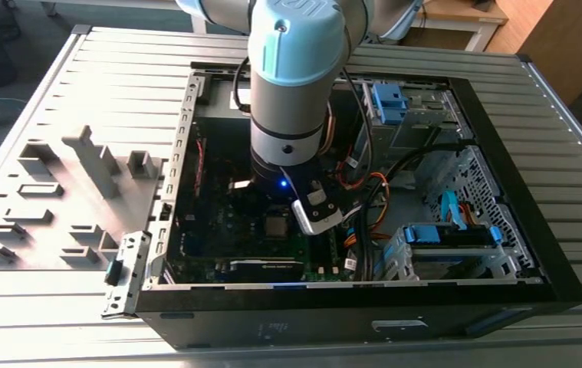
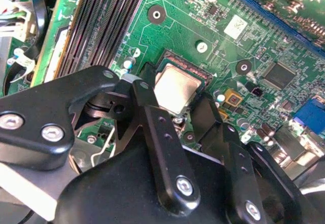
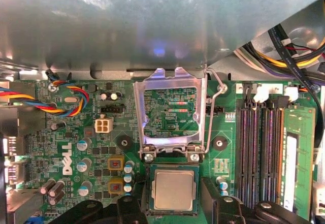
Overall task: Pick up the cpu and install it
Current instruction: 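Place the cpu into insertion slot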
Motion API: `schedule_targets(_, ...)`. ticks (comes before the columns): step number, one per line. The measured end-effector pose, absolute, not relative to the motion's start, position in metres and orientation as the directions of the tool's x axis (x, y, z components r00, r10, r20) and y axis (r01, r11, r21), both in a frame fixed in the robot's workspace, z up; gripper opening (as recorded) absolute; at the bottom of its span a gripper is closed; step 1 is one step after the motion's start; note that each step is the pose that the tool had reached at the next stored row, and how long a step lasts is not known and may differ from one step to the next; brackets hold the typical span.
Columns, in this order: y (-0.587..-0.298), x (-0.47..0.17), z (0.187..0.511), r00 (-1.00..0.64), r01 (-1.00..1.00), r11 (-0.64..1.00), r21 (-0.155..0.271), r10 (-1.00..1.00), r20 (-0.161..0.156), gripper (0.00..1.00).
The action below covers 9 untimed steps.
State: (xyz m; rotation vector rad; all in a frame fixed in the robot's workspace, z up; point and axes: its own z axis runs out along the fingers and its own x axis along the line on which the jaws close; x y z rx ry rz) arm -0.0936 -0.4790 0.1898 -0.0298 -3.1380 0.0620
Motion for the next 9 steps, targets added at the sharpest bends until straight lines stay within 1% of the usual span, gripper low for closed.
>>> schedule_targets(8,-0.4790,-0.0936,0.1896,-1.000,0.019,0.999,-0.040,0.019,0.003,0.54)
schedule_targets(9,-0.4790,-0.0936,0.1897,-1.000,0.019,0.999,-0.040,0.019,0.003,0.53)
